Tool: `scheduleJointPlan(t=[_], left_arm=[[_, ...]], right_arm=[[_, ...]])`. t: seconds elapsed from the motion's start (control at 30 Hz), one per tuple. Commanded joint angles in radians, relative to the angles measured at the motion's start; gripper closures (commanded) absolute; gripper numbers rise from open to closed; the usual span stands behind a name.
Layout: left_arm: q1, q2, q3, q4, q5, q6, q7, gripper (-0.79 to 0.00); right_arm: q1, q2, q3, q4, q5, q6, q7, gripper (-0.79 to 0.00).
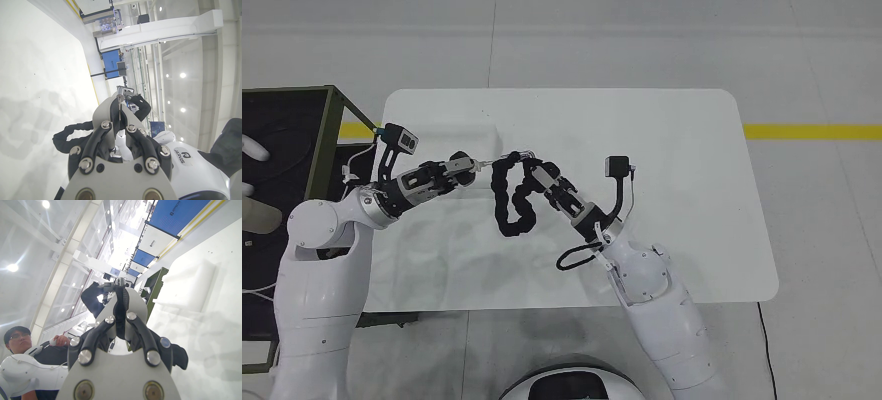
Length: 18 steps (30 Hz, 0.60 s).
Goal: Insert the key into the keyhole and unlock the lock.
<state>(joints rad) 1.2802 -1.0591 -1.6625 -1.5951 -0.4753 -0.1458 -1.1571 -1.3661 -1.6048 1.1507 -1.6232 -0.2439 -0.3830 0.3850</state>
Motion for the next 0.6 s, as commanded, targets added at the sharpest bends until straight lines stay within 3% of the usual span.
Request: scheduleJointPlan(t=[0.0,0.57], left_arm=[[0.001,0.001,0.001,-0.002,-0.001,0.000,0.003,0.000],[0.004,0.012,0.010,-0.006,-0.012,0.015,0.011,0.000]], right_arm=[[0.000,0.001,-0.001,0.001,0.002,0.001,-0.001,0.000],[-0.004,0.009,-0.017,-0.013,0.000,0.003,0.002,0.000]])
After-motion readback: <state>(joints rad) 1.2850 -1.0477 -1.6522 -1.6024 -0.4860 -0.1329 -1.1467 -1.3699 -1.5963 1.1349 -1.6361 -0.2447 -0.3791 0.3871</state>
